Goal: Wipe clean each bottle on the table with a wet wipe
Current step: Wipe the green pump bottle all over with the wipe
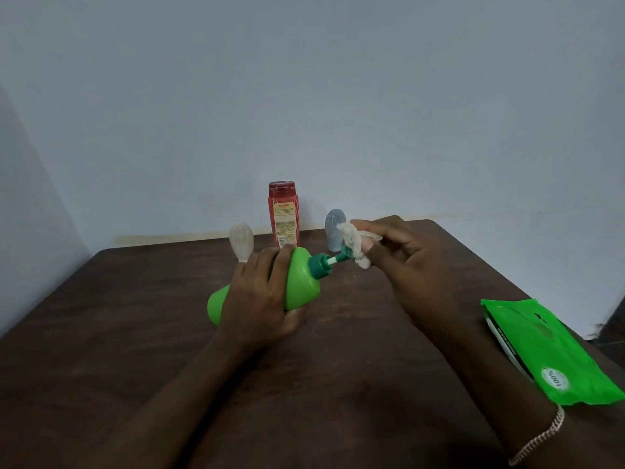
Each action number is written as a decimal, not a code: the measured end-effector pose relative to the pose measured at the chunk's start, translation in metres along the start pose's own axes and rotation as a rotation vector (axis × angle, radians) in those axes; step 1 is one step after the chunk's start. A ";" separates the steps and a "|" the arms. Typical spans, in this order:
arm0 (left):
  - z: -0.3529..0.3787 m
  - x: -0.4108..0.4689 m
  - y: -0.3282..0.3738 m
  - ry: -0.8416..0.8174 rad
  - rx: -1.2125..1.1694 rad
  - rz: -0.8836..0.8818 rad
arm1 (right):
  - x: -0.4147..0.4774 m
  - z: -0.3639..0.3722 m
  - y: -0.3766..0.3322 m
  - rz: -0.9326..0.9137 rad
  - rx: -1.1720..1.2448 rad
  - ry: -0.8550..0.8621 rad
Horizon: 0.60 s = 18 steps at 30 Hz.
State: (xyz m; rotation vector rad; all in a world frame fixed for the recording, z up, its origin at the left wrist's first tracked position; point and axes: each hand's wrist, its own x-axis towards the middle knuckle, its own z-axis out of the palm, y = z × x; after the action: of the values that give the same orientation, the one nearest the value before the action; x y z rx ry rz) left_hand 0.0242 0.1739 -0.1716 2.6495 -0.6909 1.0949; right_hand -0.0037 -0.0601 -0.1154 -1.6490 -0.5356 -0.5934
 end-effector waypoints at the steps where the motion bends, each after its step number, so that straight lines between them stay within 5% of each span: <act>1: 0.000 0.000 -0.001 -0.011 0.001 0.008 | 0.000 0.000 -0.002 -0.054 -0.071 -0.058; 4: 0.001 -0.001 -0.005 -0.037 0.010 0.022 | -0.001 0.001 0.000 -0.200 -0.304 -0.173; 8: 0.000 -0.002 -0.009 -0.050 0.011 0.026 | 0.004 -0.009 0.011 -0.119 -0.484 -0.114; 13: 0.001 0.000 -0.008 -0.058 0.018 0.036 | 0.005 -0.010 -0.002 -0.053 -0.093 -0.075; 18: -0.001 -0.001 -0.010 -0.051 -0.003 0.036 | 0.003 -0.006 0.008 0.032 -0.341 -0.137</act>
State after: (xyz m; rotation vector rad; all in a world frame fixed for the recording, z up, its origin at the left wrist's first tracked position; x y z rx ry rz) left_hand 0.0278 0.1830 -0.1715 2.6809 -0.7521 1.0386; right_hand 0.0029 -0.0669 -0.1189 -2.0285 -0.5260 -0.5737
